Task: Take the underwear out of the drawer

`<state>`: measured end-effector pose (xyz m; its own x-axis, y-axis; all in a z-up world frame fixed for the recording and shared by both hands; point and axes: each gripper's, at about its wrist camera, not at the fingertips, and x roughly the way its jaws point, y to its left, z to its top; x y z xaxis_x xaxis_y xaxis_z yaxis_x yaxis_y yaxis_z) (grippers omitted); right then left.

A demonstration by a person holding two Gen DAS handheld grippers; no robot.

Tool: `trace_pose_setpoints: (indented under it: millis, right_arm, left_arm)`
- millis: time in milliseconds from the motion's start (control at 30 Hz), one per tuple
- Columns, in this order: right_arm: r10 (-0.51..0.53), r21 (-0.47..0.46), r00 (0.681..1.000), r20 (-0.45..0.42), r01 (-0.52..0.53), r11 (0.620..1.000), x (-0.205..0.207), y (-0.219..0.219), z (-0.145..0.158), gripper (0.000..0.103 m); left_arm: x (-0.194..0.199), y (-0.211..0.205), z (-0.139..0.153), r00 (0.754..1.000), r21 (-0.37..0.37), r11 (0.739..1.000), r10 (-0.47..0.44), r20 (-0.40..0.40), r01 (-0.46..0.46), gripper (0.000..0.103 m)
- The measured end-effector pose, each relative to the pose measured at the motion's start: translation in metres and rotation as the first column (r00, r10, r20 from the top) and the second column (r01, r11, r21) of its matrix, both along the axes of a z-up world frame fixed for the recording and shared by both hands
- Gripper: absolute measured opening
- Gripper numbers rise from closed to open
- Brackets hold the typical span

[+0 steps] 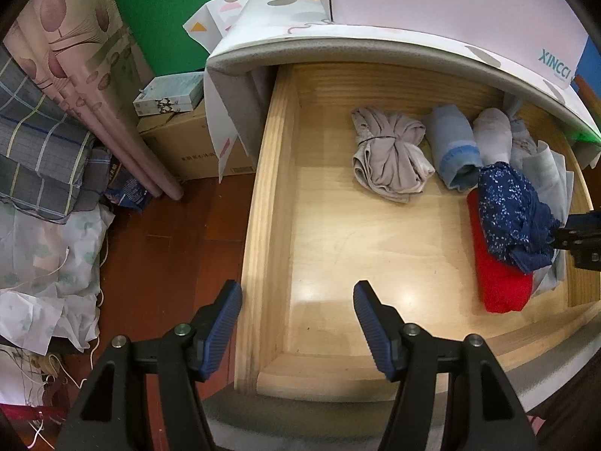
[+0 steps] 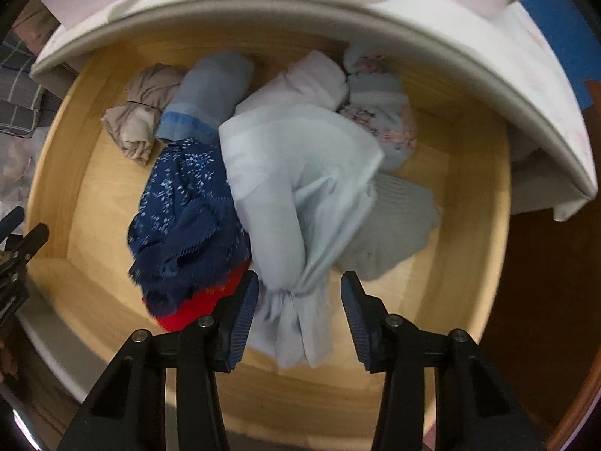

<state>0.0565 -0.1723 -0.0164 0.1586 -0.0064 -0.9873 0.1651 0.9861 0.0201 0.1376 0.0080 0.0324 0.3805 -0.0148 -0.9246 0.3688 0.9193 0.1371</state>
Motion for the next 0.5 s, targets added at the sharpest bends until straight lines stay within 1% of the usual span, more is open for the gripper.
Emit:
trace_pose_setpoints:
  millis: [167,267,367,400,500]
  right_arm:
    - [0.008,0.002,0.999,-0.041,-0.008,1.0,0.011,0.005,-0.018,0.043]
    - [0.006,0.008,0.999,-0.054,-0.006,1.0,0.013,0.006,-0.025,0.039]
    - [0.018,-0.002,0.998,-0.062,-0.019,1.0,0.011,0.007,-0.024,0.033]
    - [0.008,-0.004,0.998,-0.067,-0.009,1.0,0.009,0.005,-0.023,0.031]
    - [-0.007,-0.023,0.996,-0.087,0.005,1.0,-0.003,-0.005,-0.022,0.03]
  left_arm:
    - [0.003,-0.007,-0.001,1.0,0.005,1.0,-0.004,-0.012,0.004,0.064]
    - [0.002,-0.014,0.002,1.0,-0.002,1.0,-0.008,-0.014,0.008,0.064]
    - [0.001,-0.023,0.005,1.0,-0.01,1.0,-0.018,-0.016,0.018,0.064]
    - [0.001,-0.027,0.007,1.0,-0.012,1.0,-0.022,-0.012,0.022,0.064]
    - [-0.001,-0.039,0.01,0.999,-0.028,0.999,-0.034,-0.016,0.033,0.064]
